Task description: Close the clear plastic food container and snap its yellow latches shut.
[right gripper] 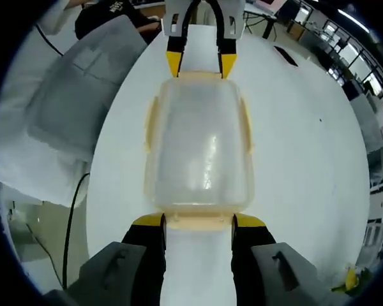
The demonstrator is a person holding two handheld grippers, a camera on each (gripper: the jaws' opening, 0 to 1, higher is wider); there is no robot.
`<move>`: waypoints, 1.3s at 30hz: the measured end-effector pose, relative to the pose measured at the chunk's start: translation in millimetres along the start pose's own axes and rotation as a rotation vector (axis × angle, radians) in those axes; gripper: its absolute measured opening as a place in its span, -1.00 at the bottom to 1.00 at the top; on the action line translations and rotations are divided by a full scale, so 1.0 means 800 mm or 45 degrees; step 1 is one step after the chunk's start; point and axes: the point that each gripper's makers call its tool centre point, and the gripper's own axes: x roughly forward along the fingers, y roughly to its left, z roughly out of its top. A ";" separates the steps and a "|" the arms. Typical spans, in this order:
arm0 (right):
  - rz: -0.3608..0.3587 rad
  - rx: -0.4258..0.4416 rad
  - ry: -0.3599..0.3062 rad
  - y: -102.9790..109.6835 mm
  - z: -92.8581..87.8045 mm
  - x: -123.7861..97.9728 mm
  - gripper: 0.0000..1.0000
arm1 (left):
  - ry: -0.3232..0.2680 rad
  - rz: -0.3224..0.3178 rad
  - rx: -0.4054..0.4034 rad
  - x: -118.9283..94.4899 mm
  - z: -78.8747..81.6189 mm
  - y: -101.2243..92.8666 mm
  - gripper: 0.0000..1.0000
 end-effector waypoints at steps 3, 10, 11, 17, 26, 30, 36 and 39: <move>0.010 0.024 -0.022 0.002 -0.006 0.000 -0.29 | 0.032 0.002 0.018 0.007 0.003 0.000 -0.35; 0.028 0.055 -0.040 0.012 -0.020 0.011 -0.28 | 0.057 -0.031 0.028 0.016 0.009 -0.004 -0.35; 0.027 0.061 -0.042 0.013 -0.021 0.011 -0.28 | 0.064 -0.031 0.032 0.018 0.009 -0.003 -0.35; 0.035 0.061 -0.033 0.016 -0.019 0.019 -0.28 | 0.124 -0.042 0.056 0.024 0.003 -0.004 -0.34; 0.036 0.066 -0.033 0.018 -0.024 0.021 -0.27 | 0.134 -0.050 0.063 0.027 0.004 -0.006 -0.34; 0.039 0.070 -0.029 0.017 -0.026 0.022 -0.27 | 0.135 -0.056 0.057 0.027 0.004 -0.006 -0.34; 0.055 0.123 -0.023 0.020 -0.030 0.023 -0.26 | 0.127 -0.058 0.067 0.029 0.006 -0.007 -0.33; 0.063 0.174 -0.027 0.020 -0.033 0.022 -0.26 | 0.136 -0.050 0.090 0.030 0.006 -0.007 -0.32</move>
